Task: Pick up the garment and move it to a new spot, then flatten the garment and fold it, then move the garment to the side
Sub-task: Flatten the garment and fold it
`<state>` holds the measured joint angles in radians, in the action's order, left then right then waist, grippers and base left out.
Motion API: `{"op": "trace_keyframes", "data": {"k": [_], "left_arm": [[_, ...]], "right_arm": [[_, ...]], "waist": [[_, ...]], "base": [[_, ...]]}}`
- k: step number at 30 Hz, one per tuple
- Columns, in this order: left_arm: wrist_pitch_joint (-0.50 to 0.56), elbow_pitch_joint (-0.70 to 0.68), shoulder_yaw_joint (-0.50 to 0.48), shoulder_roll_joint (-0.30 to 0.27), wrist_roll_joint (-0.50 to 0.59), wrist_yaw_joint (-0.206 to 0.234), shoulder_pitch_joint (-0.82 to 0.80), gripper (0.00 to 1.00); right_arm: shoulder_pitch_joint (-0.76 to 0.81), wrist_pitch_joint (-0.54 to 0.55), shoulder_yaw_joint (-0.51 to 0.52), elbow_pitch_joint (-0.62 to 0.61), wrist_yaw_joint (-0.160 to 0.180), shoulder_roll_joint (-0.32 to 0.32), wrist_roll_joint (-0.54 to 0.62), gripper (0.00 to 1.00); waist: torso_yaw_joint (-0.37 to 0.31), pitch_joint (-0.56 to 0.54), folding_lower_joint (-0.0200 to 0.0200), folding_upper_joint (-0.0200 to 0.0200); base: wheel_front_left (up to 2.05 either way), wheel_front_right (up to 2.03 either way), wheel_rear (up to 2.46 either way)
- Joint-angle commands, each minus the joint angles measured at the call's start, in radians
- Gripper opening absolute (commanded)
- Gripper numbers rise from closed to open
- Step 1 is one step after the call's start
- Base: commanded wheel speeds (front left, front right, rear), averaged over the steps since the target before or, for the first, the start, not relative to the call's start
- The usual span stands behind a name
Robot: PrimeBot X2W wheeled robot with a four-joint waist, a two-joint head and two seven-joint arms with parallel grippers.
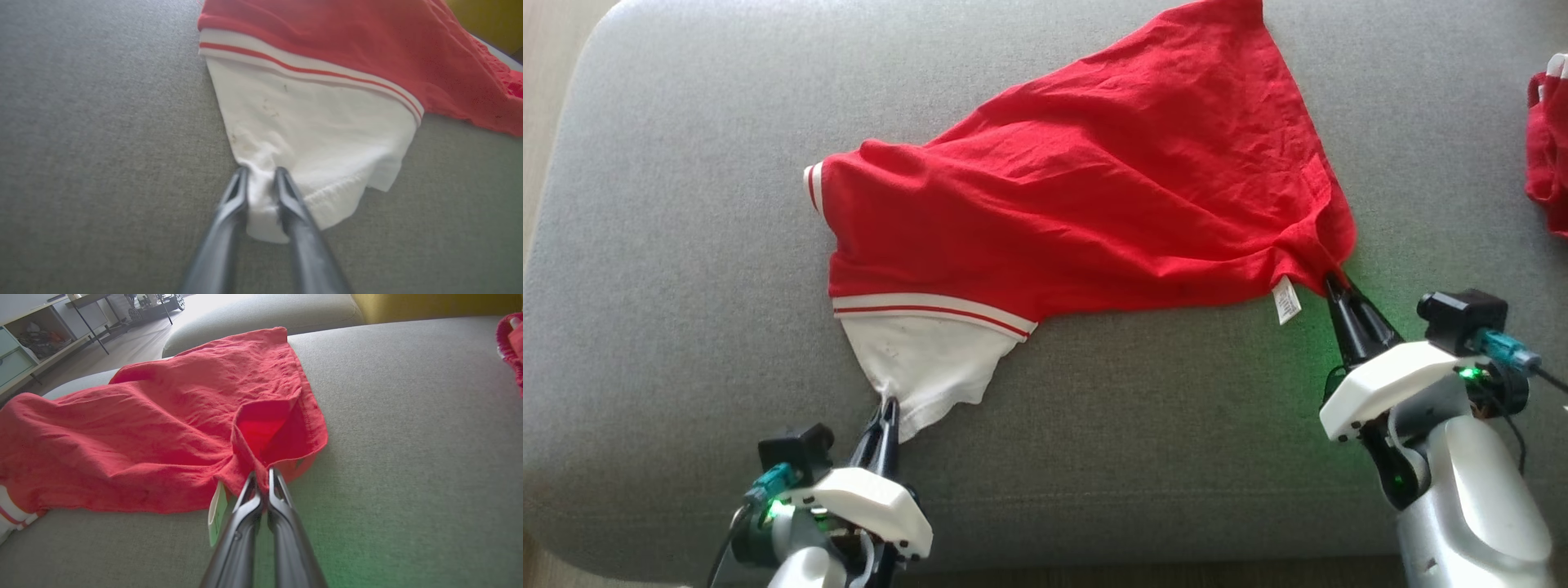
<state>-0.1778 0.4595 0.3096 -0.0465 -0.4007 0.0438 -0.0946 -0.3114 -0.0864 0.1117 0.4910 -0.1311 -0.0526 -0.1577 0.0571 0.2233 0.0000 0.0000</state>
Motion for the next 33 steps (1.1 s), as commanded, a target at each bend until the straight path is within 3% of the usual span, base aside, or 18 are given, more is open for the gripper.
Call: {"op": "trace_keyframes", "data": {"k": [1, 7, 12, 21, 26, 33], "left_arm": [[-0.005, -0.015, -0.026, -0.007, -0.013, -0.003, -0.029, 0.00], [-0.030, -0.060, -0.039, -0.015, -0.028, -0.015, -0.038, 0.00], [-0.054, -0.183, -0.080, -0.032, -0.055, -0.029, -0.058, 0.00], [0.012, -0.431, -0.156, -0.120, -0.070, -0.014, -0.172, 0.00], [0.095, -0.475, -0.184, -0.171, -0.087, -0.018, -0.287, 0.00], [0.161, -0.416, -0.232, -0.177, -0.156, -0.012, -0.446, 0.00]], "right_arm": [[-0.031, 0.001, -0.023, -0.034, 0.000, 0.002, 0.008, 0.00], [-0.033, -0.002, -0.008, -0.044, 0.000, 0.002, 0.016, 0.00], [-0.053, 0.003, -0.017, -0.101, 0.000, 0.002, 0.063, 0.00], [-0.209, 0.156, -0.050, -0.244, 0.000, 0.002, 0.012, 0.00], [-0.375, 0.269, -0.052, -0.174, 0.000, 0.002, -0.185, 0.00], [-0.568, 0.315, 0.037, 0.041, 0.000, 0.002, -0.371, 0.00]], "waist": [[0.001, -0.001, 0.0000, 0.0000], [0.008, -0.014, 0.0000, 0.0000], [0.006, -0.048, 0.0000, 0.0000], [-0.051, -0.121, 0.0000, 0.0000], [-0.089, -0.164, 0.0000, 0.0000], [-0.107, -0.214, 0.0000, 0.0000]], "base": [[0.00, 0.00, 0.00], [0.00, 0.00, 0.00], [0.00, 0.00, 0.00], [0.00, 0.00, 0.00], [0.00, 0.00, 0.00], [0.00, 0.00, 0.00]]}}
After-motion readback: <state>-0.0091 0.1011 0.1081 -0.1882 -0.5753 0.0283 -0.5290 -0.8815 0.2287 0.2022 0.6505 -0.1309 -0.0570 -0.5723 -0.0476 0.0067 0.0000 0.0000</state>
